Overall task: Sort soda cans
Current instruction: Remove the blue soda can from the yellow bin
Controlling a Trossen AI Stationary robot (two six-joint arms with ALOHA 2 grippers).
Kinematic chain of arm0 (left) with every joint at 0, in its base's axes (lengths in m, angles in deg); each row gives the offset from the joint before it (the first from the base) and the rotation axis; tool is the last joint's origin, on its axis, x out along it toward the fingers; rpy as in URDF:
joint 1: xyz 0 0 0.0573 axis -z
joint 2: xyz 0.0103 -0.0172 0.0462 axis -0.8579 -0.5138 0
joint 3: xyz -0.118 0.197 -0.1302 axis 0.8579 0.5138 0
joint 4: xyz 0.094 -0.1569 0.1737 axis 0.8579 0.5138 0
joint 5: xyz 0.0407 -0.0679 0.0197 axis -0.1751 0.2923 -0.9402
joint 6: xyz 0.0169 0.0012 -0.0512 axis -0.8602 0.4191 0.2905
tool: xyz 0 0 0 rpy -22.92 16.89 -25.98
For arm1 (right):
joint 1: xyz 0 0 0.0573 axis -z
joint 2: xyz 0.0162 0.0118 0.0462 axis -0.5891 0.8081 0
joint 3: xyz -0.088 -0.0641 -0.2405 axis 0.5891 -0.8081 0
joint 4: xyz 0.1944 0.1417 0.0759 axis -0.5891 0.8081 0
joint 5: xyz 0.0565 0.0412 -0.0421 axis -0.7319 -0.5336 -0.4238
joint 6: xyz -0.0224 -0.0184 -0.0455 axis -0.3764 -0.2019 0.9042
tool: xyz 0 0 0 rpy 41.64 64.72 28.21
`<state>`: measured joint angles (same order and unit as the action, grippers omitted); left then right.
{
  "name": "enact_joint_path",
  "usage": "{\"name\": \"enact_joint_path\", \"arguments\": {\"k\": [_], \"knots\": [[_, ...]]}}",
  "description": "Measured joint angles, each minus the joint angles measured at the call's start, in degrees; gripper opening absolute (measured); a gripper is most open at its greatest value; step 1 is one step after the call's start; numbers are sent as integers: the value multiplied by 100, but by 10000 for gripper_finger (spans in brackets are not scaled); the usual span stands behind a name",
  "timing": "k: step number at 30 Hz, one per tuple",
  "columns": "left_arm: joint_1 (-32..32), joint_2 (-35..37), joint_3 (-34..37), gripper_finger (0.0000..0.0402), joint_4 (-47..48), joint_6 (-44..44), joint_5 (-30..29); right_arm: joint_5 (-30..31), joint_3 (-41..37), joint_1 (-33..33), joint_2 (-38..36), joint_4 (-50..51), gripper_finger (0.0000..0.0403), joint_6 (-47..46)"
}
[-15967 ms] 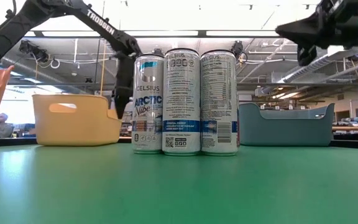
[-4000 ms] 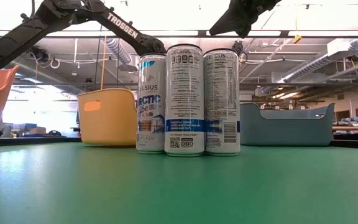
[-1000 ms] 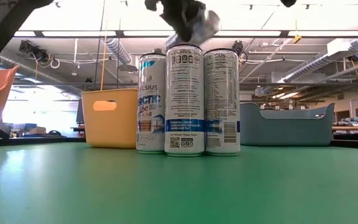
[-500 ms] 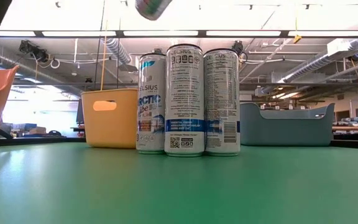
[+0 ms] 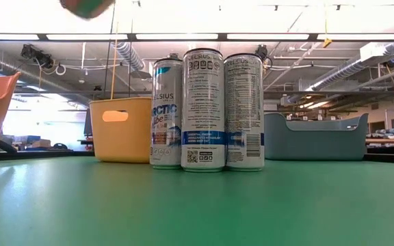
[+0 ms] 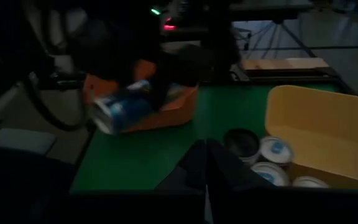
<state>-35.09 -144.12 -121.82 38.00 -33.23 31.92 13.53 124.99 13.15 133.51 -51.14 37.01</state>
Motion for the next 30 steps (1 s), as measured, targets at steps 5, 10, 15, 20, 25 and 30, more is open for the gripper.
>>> {"name": "enact_joint_path", "arguments": {"k": [5,10,15,20,25,30], "knots": [[41,-2,1203,226,-1292,365,2,0,2,-314,59,-43,0,-273],[-43,-11,2440,226,-3039,786,40,0,2,-586,153,-59,0,-485],[-105,-13,3273,226,-4215,1304,30,0,2,-750,278,-20,0,-642],[-103,-31,3850,226,-4789,1751,190,11,2,-820,405,-100,0,-672],[-66,-17,4116,226,-5223,1918,382,9,2,-843,427,-70,0,-779],[-51,-17,4164,226,-5438,1954,505,9,2,-850,427,-75,0,-779]]}}
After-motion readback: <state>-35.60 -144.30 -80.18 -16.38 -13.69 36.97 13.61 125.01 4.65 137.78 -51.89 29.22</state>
